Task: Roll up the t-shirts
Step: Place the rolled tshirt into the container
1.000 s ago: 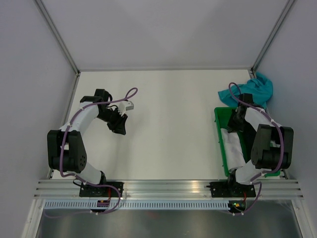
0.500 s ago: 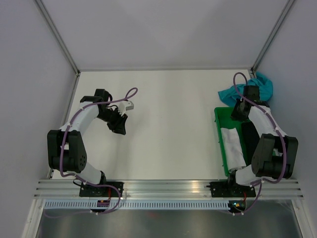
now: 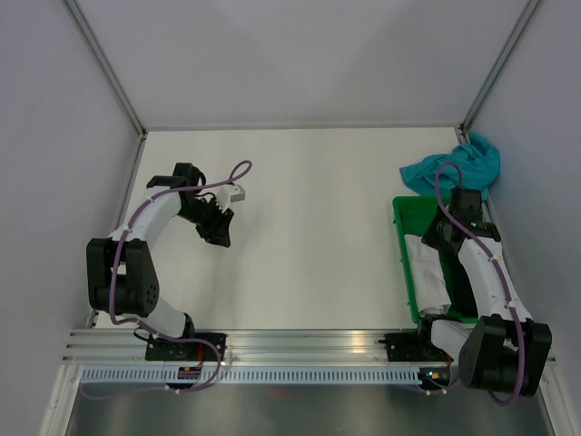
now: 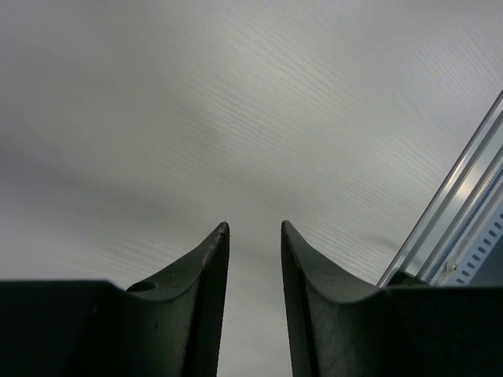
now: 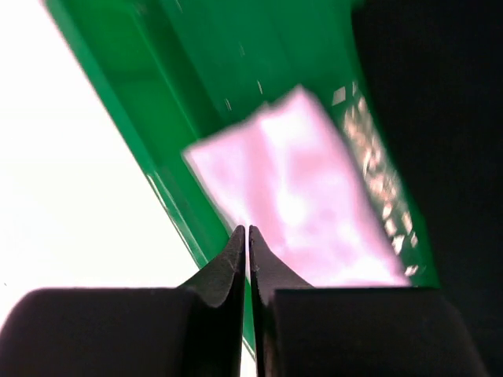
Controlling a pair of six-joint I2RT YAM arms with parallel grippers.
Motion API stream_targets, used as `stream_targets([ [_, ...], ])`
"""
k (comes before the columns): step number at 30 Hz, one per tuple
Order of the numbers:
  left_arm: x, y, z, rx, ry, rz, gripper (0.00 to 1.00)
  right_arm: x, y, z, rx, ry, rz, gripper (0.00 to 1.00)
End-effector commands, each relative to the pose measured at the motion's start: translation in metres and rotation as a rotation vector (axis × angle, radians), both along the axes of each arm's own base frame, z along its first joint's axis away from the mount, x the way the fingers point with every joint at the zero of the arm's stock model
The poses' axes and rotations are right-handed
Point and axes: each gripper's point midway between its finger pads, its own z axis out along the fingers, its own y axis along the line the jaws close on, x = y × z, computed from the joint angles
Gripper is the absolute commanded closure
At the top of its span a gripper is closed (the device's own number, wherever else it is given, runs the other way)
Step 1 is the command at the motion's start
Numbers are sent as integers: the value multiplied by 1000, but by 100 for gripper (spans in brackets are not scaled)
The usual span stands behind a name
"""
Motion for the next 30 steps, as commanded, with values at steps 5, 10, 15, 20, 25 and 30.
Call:
stream_targets([
  [5, 4, 0, 21, -10, -62, 22, 62, -37, 7, -30, 104, 85, -204, 77],
  [10, 4, 0, 22, -12, -64, 21, 62, -41, -10, -22, 88, 6, -423, 86],
  [15, 5, -1, 21, -18, -61, 13, 62, -71, -33, -12, 17, -54, -637, 100],
  [20, 8, -2, 19, -19, -56, 11, 62, -88, -27, -36, 33, 8, -657, 100],
  [25, 10, -2, 22, -19, -66, 9, 62, -72, -22, -52, 69, 33, -639, 100],
  [30, 8, -1, 17, -14, -50, 11, 62, -49, -27, -42, 46, 23, -606, 100],
])
